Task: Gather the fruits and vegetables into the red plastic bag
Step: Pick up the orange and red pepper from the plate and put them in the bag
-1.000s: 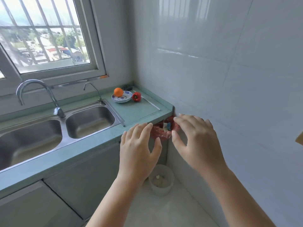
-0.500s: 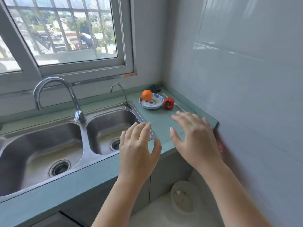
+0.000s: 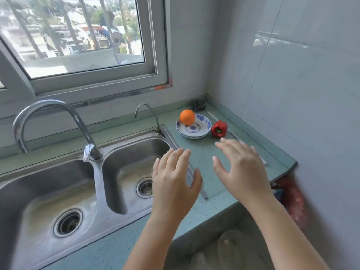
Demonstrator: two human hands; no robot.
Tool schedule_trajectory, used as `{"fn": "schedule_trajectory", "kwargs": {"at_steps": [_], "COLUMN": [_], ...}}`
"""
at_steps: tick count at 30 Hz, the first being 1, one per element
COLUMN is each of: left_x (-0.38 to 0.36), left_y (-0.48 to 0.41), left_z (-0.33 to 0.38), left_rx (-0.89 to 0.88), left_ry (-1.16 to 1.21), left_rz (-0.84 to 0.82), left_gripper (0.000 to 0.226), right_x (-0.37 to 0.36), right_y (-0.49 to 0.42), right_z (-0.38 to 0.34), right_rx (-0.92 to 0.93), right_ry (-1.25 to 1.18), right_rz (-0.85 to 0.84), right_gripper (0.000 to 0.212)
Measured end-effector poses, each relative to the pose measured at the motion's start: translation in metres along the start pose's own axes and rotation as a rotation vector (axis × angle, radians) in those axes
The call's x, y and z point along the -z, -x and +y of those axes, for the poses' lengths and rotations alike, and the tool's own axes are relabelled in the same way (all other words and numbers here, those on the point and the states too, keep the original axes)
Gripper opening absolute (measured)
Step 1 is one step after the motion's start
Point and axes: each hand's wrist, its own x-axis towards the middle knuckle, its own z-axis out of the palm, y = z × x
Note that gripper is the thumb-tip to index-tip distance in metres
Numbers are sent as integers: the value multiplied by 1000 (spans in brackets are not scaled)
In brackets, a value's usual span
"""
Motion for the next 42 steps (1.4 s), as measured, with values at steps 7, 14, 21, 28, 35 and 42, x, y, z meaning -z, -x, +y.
{"fn": "schedule_trajectory", "kwargs": {"at_steps": [7, 14, 21, 28, 35, 42], "left_x": [-71, -148, -209, -251, -283, -307], "left_y": [-91, -148, -177, -198, -211, -225], "left_z": [-26, -42, -72, -106, -130, -146], "left_rx": [-57, -24, 34, 69, 156, 216], "left_ry": [-19, 17, 9, 17, 35, 0], "left_rz": [-12, -55, -203, -262, -305, -336], "left_gripper": [43, 40, 45, 42, 41, 54], "right_x": [-43, -87, -136, -177, -210, -229], "right_y": [-77, -129, -153, -174, -184, -189], "right_z": [70, 144, 200, 227, 245, 251], "right_rx": [-75, -135, -181, -285, -349, -423], "right_ry": [-42, -48, -34, -111, -185, -329], "right_rz": [-27, -78, -187, -323, -431, -447], "right_gripper": [45, 39, 36, 46, 57, 61]}}
